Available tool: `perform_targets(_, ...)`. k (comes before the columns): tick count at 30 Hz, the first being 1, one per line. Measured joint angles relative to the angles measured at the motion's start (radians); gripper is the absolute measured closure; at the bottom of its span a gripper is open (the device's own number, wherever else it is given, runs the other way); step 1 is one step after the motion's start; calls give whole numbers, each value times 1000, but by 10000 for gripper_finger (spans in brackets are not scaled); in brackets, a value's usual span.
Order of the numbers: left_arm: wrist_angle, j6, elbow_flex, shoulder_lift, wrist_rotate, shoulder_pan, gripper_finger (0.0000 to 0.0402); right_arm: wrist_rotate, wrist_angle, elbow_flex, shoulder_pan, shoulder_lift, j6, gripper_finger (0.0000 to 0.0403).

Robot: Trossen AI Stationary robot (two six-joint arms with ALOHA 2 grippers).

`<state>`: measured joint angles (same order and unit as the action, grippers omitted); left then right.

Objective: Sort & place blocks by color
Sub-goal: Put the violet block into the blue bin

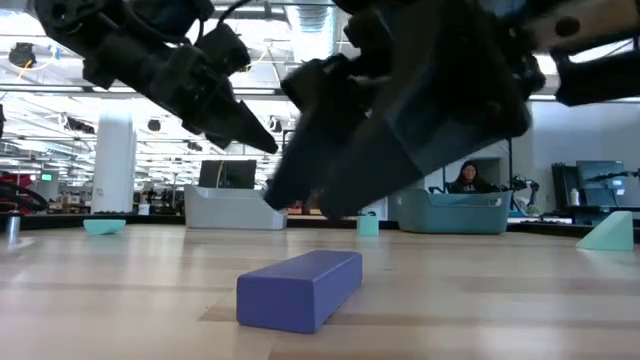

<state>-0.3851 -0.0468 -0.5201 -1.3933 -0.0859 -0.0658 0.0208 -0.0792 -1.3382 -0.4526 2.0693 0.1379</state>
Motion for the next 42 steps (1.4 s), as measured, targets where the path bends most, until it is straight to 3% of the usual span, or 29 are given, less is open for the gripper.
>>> perform_targets(5,-17,57,0,0,-16,-21,244,6,-148,-77,2,48,75,168)
perform_targets(15,-8,90,0,0,-123,-18,244,7,-264,-78,56,46,125,178)
perform_targets(29,110,-55,0,0,-124,-27,244,58,-305,-79,76,45,-14,334)
perform_targets(37,112,-45,0,0,-160,-53,244,58,-405,-78,74,15,-9,316)
perform_targets(42,96,-40,0,0,-202,-52,244,72,-360,-79,68,-6,24,316)
